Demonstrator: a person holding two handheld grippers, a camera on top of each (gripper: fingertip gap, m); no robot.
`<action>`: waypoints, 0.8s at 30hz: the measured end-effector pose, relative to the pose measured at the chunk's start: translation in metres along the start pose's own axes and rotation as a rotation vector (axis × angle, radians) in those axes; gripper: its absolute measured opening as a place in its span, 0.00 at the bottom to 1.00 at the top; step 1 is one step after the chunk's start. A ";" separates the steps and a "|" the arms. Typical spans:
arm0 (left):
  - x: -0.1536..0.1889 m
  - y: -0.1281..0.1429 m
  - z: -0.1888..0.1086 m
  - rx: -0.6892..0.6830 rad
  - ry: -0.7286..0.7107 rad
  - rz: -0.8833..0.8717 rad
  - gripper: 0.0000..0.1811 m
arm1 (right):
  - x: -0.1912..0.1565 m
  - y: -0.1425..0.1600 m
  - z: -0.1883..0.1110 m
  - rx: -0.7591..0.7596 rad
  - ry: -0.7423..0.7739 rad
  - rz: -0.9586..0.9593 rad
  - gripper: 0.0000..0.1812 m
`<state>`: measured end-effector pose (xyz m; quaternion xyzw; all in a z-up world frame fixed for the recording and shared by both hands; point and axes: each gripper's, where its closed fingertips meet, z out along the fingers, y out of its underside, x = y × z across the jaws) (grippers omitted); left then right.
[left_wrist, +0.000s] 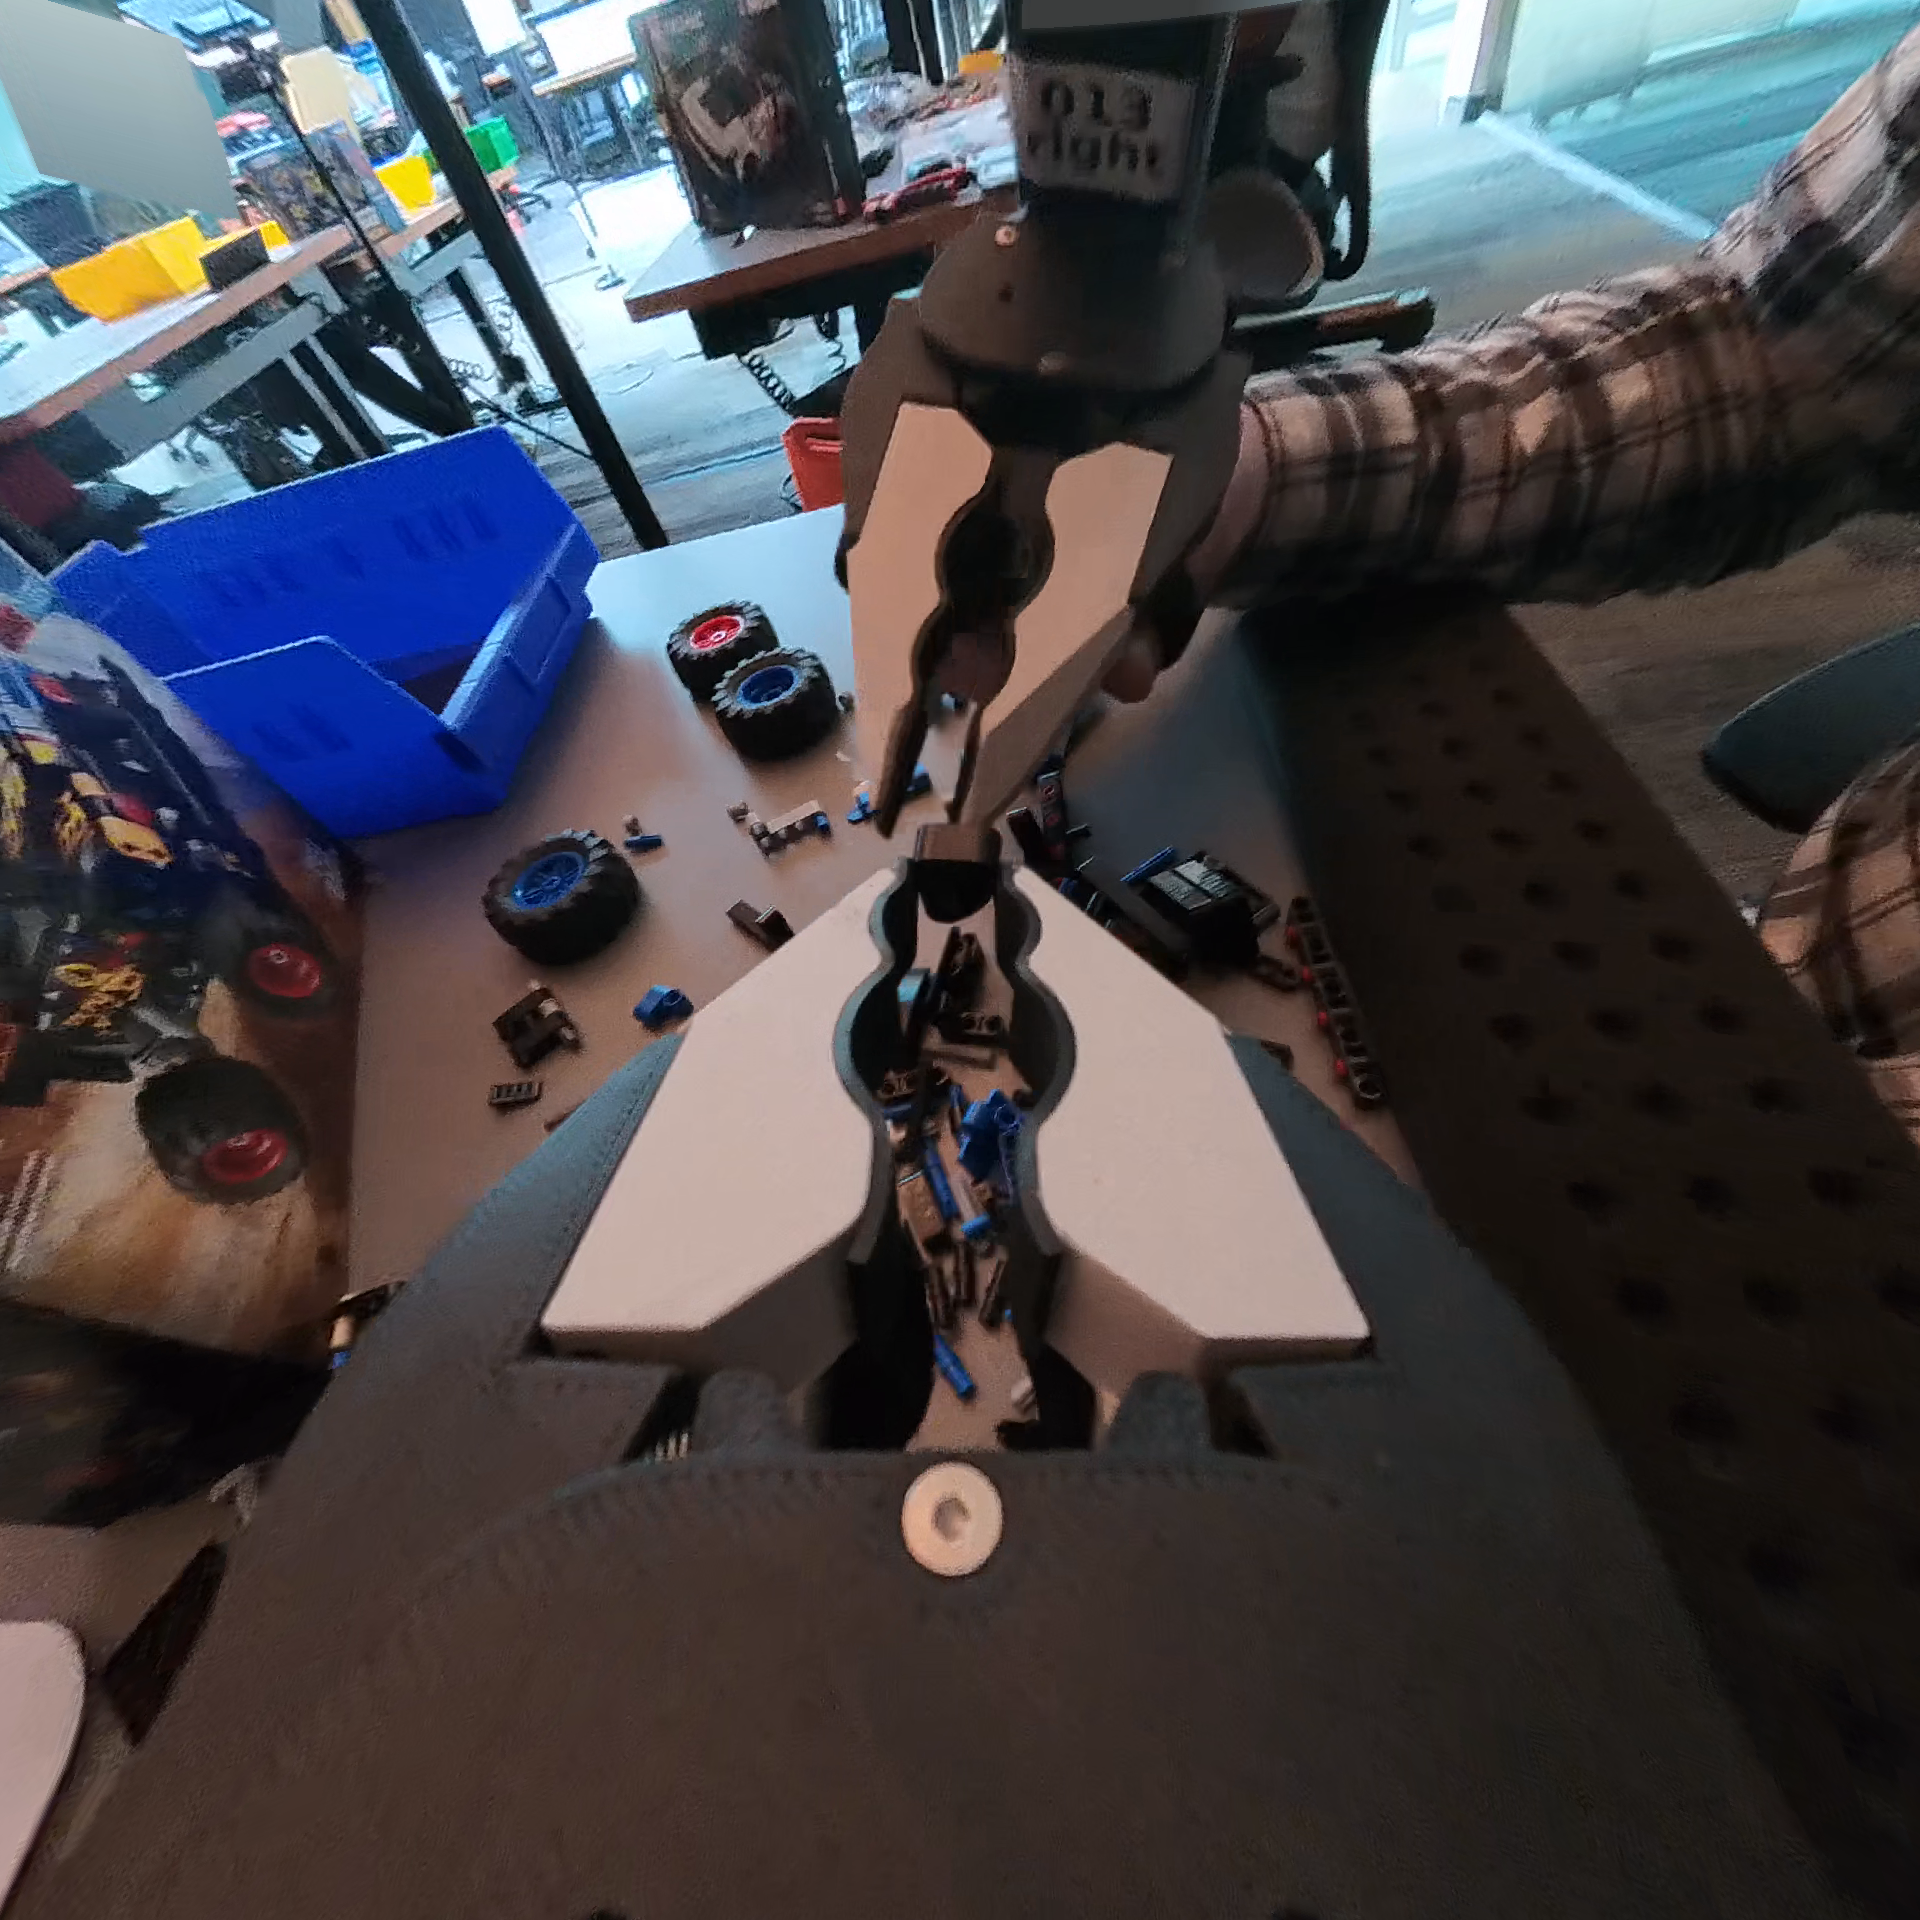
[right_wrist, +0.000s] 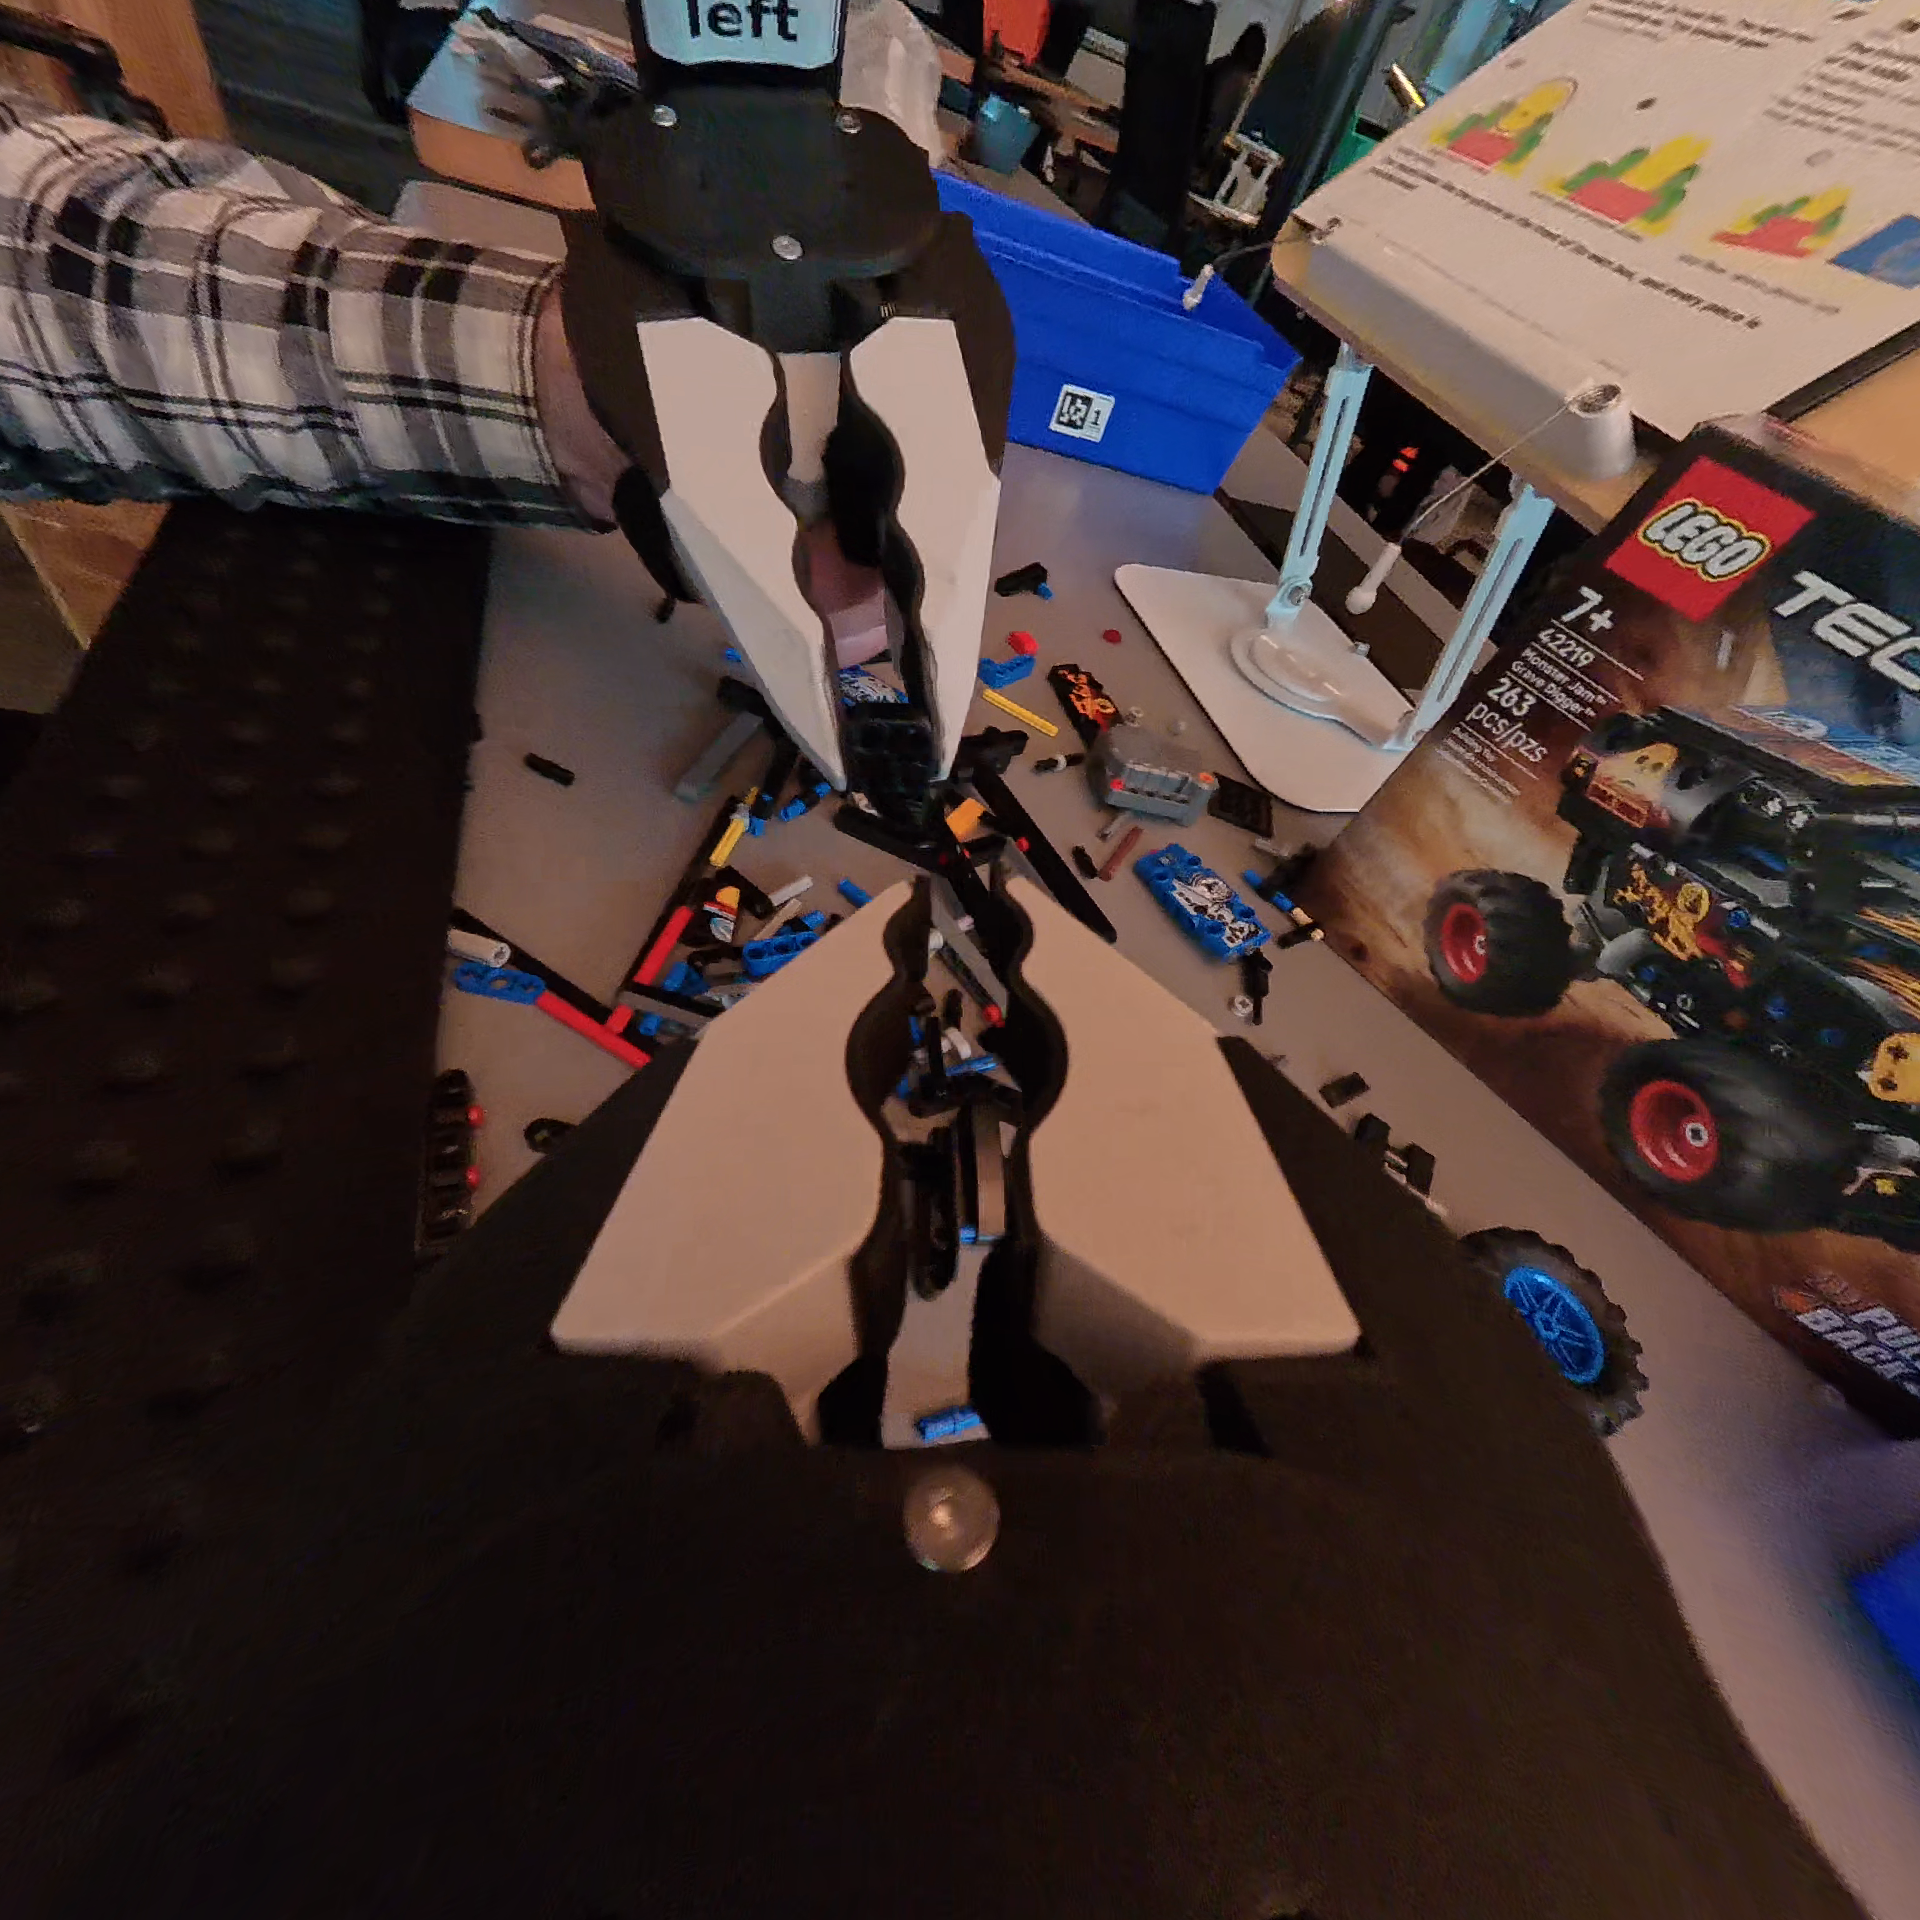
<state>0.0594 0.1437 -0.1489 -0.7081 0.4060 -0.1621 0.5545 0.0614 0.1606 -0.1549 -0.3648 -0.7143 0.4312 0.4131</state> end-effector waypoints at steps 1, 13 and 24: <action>0.000 0.001 0.002 -0.003 -0.001 0.004 0.07 | -0.001 -0.001 0.001 0.000 -0.001 -0.005 0.06; 0.006 0.003 0.017 -0.028 -0.024 0.062 0.11 | -0.011 -0.004 0.004 0.011 -0.058 0.014 0.01; -0.004 -0.026 -0.010 0.115 -0.061 0.026 0.00 | -0.007 -0.003 -0.008 0.021 -0.039 -0.007 0.00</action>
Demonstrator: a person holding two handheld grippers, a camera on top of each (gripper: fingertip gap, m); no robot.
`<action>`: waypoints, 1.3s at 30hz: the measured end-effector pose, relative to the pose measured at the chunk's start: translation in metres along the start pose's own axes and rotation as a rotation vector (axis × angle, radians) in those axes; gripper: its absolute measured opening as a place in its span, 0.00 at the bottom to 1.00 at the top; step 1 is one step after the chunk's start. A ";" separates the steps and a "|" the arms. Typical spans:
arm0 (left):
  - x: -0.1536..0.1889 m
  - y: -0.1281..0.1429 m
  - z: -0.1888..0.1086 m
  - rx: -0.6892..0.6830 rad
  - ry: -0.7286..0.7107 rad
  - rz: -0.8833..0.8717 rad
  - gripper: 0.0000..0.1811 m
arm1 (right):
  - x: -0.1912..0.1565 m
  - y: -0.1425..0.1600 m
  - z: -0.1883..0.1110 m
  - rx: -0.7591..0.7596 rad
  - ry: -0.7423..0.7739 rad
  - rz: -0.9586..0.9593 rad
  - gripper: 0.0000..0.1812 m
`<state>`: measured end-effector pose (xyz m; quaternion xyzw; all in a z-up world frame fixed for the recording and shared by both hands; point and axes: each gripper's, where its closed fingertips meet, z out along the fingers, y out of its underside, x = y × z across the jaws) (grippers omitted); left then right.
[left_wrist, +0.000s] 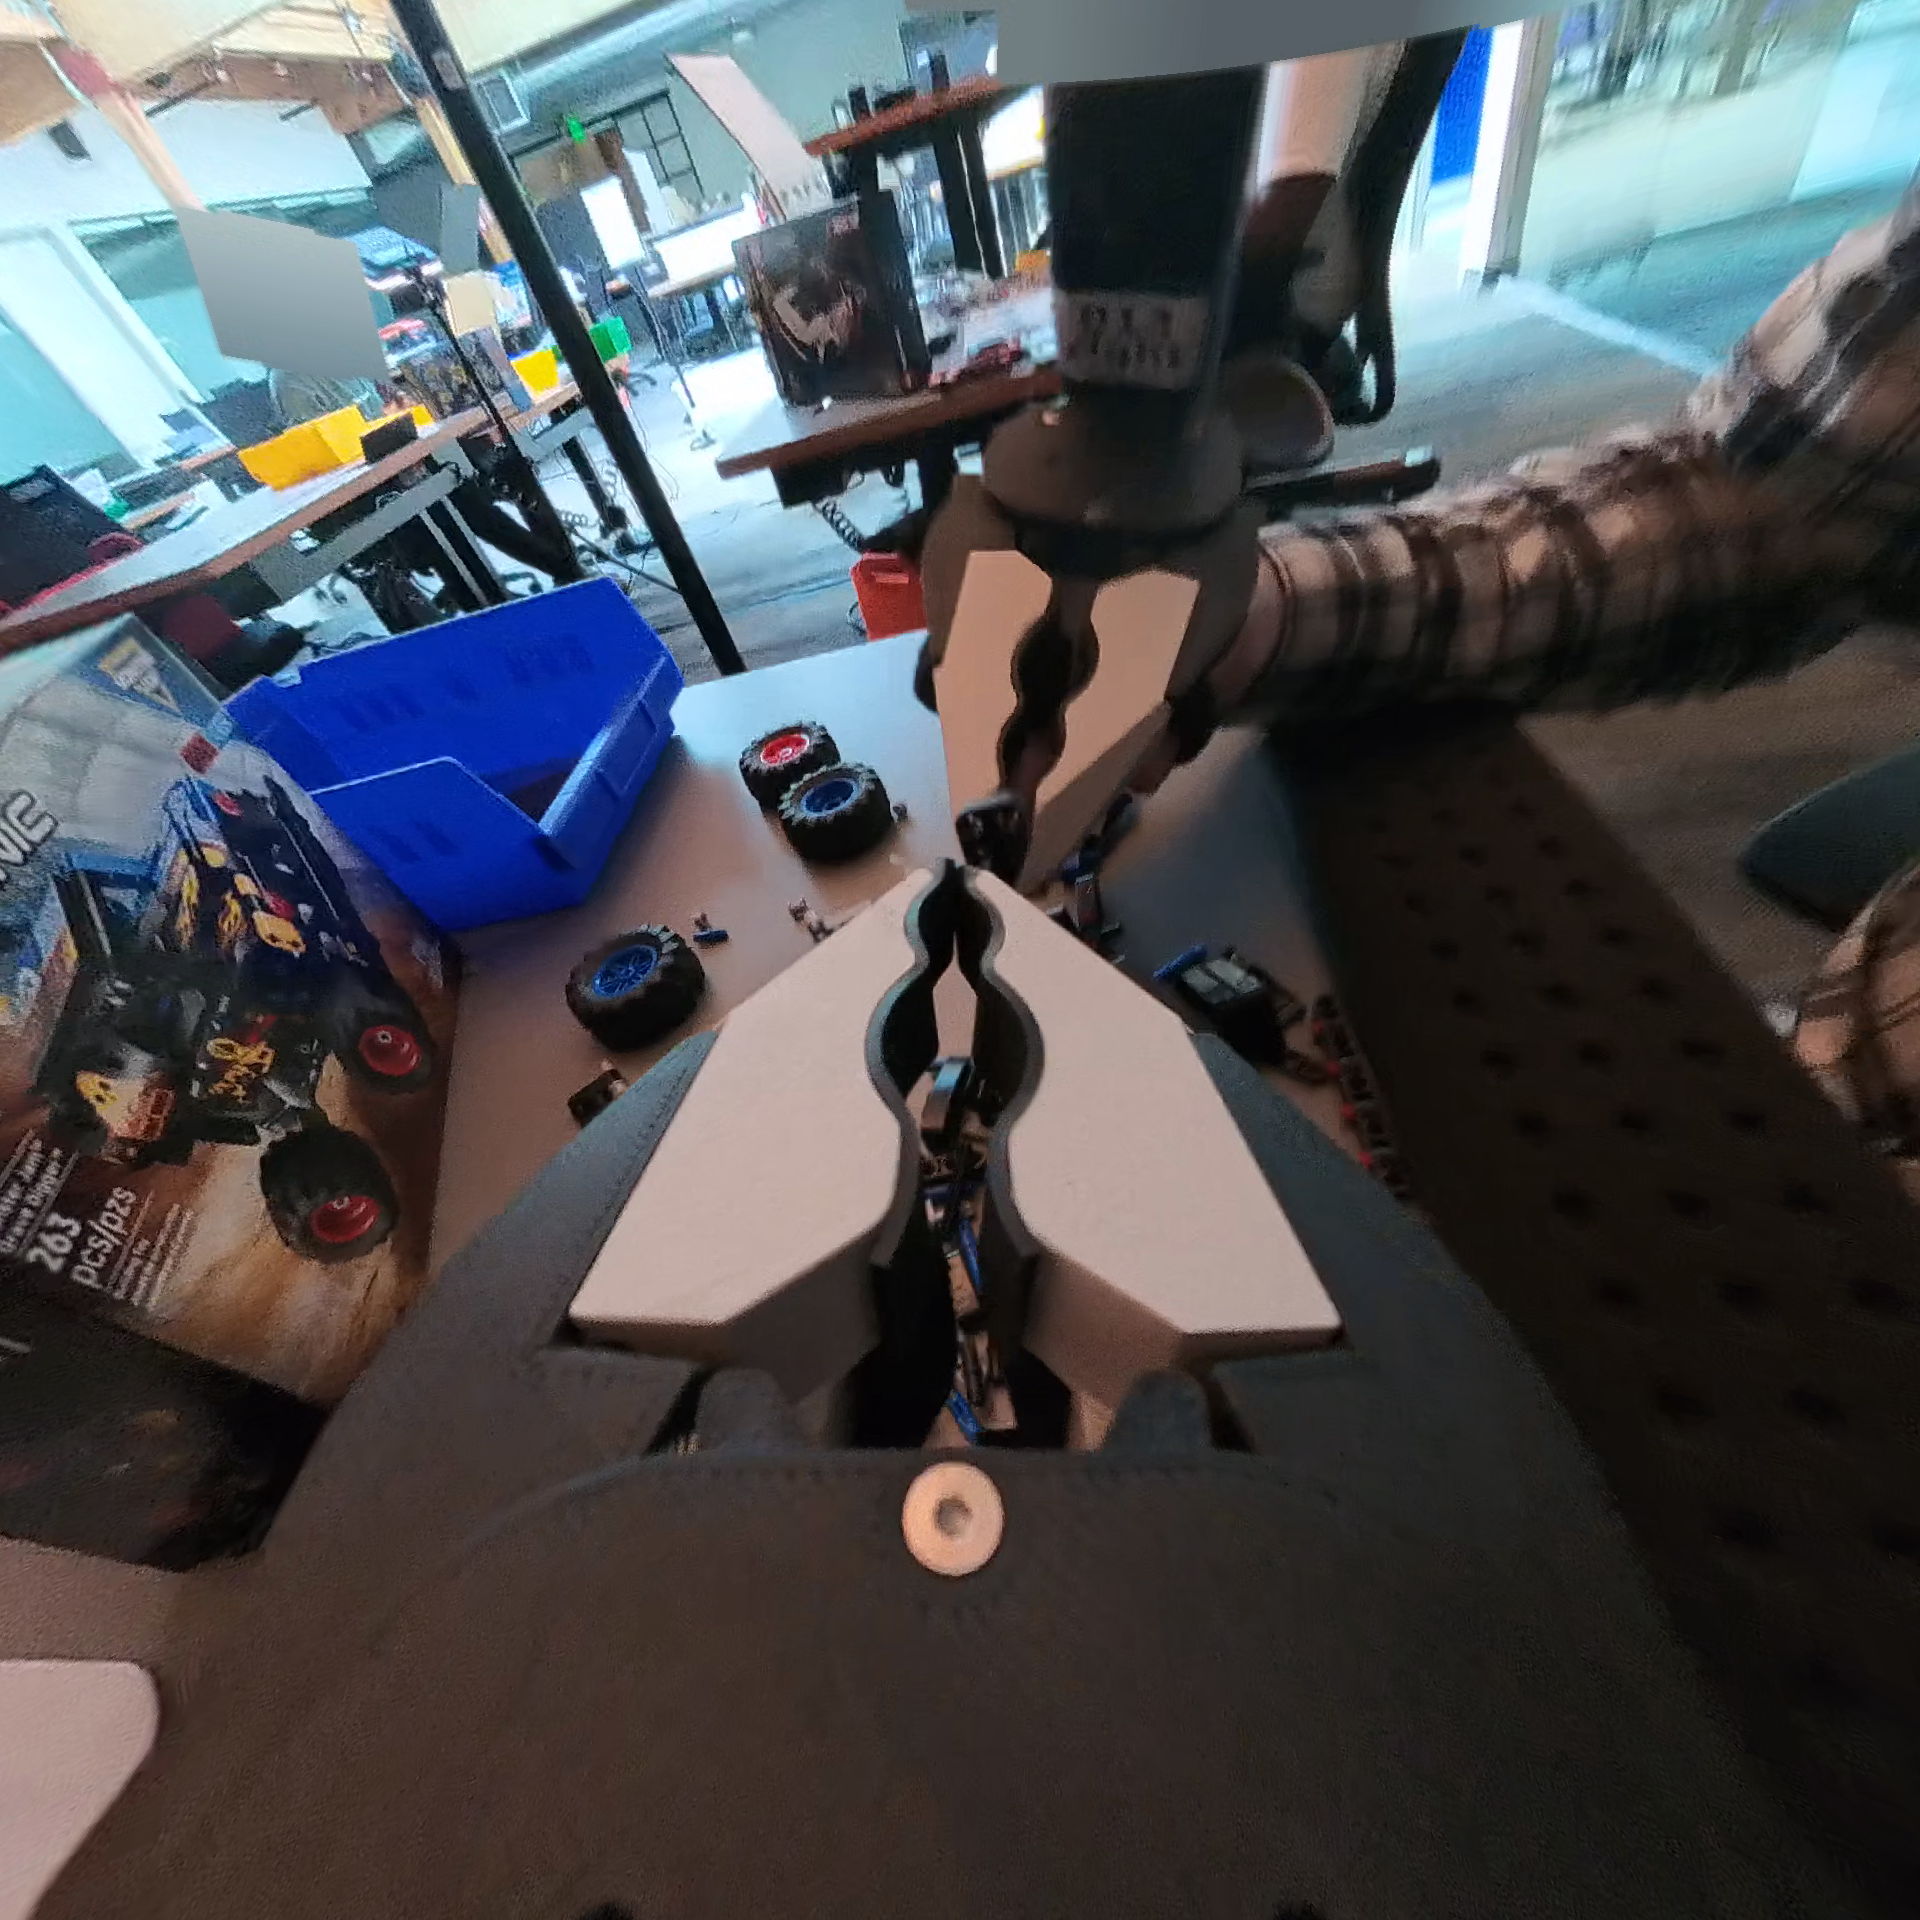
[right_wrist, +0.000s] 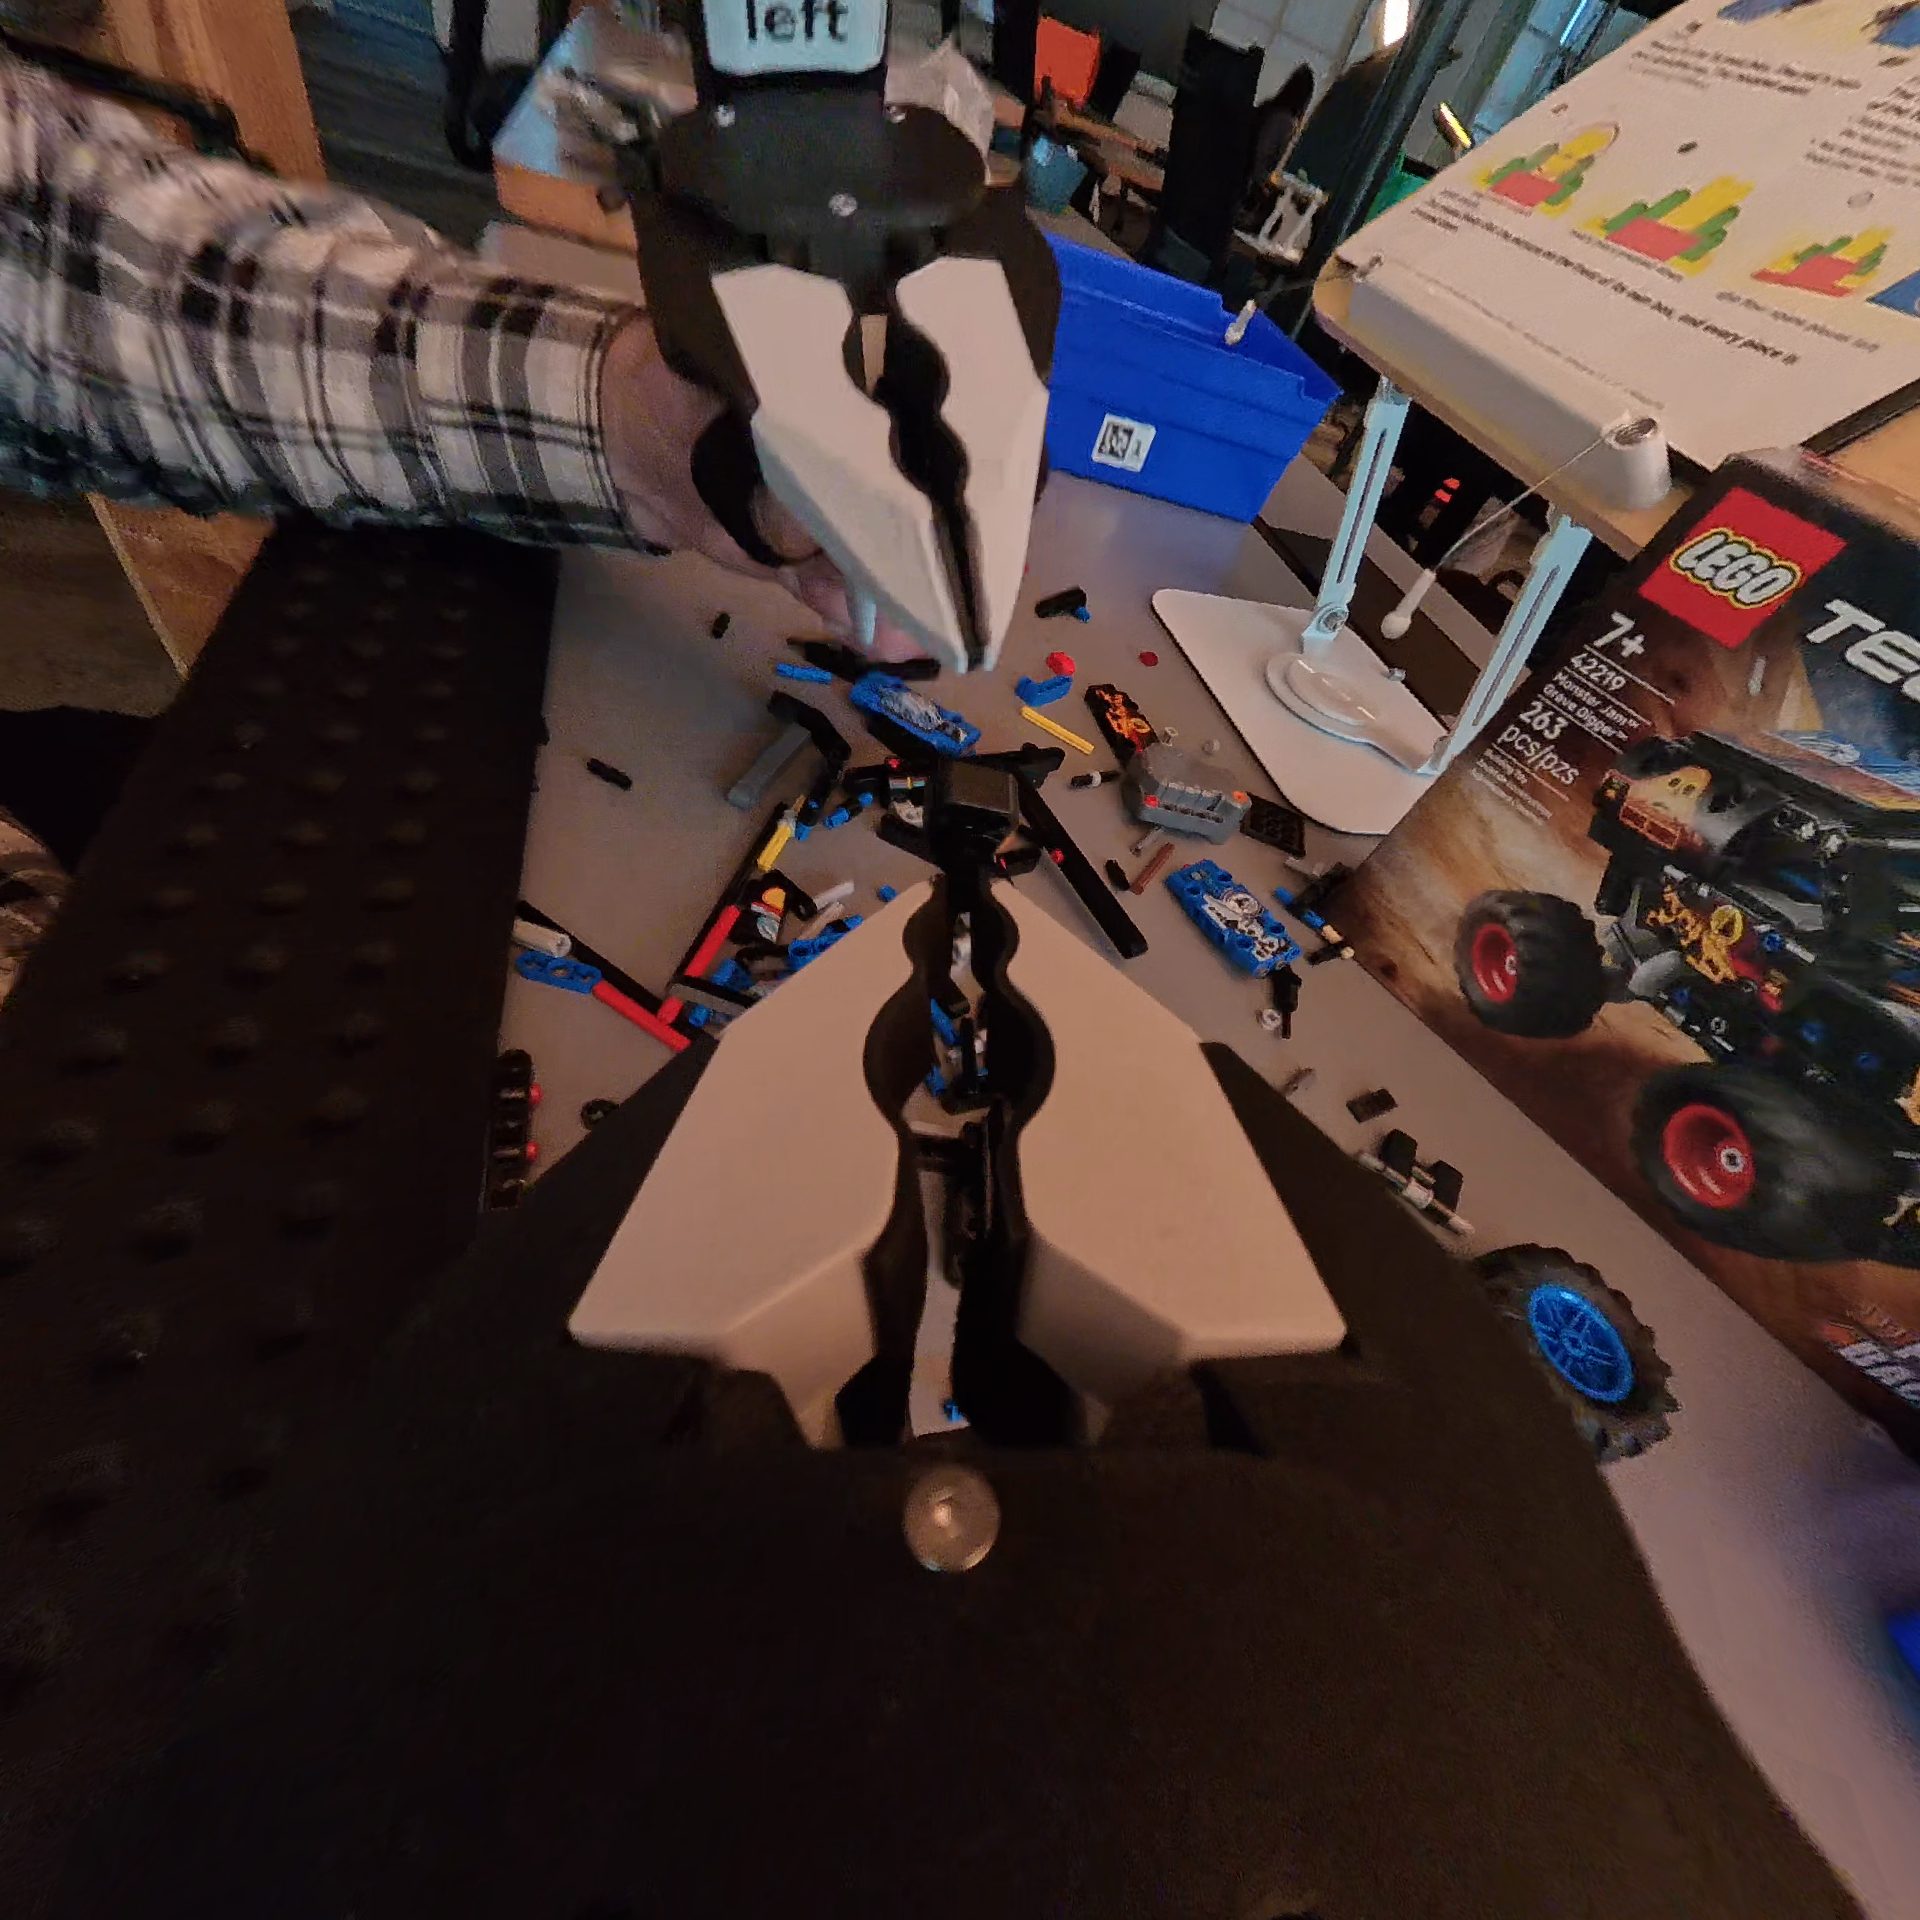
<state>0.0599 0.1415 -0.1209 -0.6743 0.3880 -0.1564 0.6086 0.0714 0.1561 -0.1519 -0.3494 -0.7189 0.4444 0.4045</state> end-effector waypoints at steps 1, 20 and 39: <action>0.004 0.005 0.003 -0.033 0.004 0.025 0.00 | 0.001 -0.002 -0.002 0.012 0.000 0.008 0.00; 0.019 0.012 0.022 -0.041 0.051 0.003 0.03 | -0.011 -0.009 0.003 0.019 -0.024 -0.061 0.01; 0.002 0.020 -0.001 -0.077 0.032 -0.075 0.03 | -0.006 0.014 0.000 -0.030 -0.051 0.018 0.01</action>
